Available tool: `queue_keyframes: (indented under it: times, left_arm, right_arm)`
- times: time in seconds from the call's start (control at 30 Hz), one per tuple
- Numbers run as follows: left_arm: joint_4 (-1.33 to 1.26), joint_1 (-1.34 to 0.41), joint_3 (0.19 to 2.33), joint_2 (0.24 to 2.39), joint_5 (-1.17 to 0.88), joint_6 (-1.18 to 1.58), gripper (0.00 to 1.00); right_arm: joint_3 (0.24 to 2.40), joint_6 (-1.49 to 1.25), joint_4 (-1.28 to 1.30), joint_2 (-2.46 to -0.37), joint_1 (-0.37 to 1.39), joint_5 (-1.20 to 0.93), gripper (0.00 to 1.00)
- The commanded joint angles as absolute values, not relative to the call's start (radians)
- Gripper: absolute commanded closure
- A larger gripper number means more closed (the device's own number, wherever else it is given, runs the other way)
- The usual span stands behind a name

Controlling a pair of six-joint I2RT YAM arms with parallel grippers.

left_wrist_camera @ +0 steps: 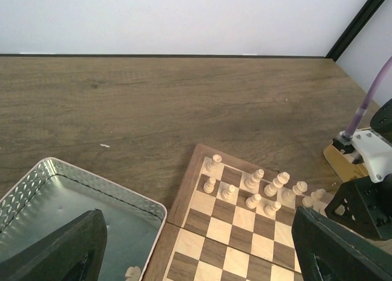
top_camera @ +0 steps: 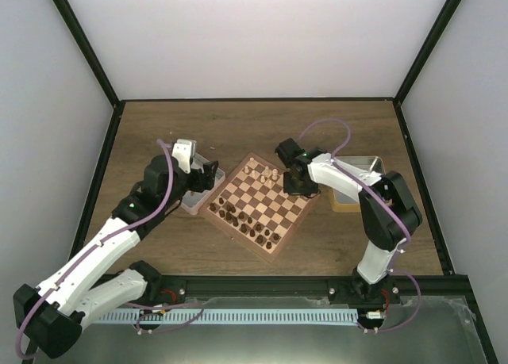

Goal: Set up the chess pieces on the board
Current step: Move the chess piece to the chessboard.

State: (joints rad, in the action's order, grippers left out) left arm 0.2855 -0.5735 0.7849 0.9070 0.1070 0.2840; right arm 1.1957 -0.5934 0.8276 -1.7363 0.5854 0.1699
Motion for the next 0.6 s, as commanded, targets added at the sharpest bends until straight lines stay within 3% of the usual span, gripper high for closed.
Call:
queue_keyframes:
  times: [0.0, 0.2, 0.47, 0.57]
  left_arm:
    - [0.273, -0.565, 0.779, 0.911, 0.098, 0.279, 0.15]
    - [0.281, -0.559, 0.785, 0.927, 0.096, 0.283, 0.15]
    - [0.340, -0.541, 0.801, 1.007, 0.190, 0.338, 0.16]
    - [0.414, -0.515, 0.818, 1.106, 0.257, 0.410, 0.22]
  right_arm:
    - [1.213, -0.584, 0.815, -1.743, 0.576, 0.183, 0.76]
    - [1.239, -0.592, 0.821, -1.697, 0.576, 0.187, 0.61]
    - [1.246, -0.613, 0.810, -1.592, 0.577, 0.193, 0.60]
    - [1.219, -0.613, 0.749, -1.535, 0.576, 0.146, 0.60]
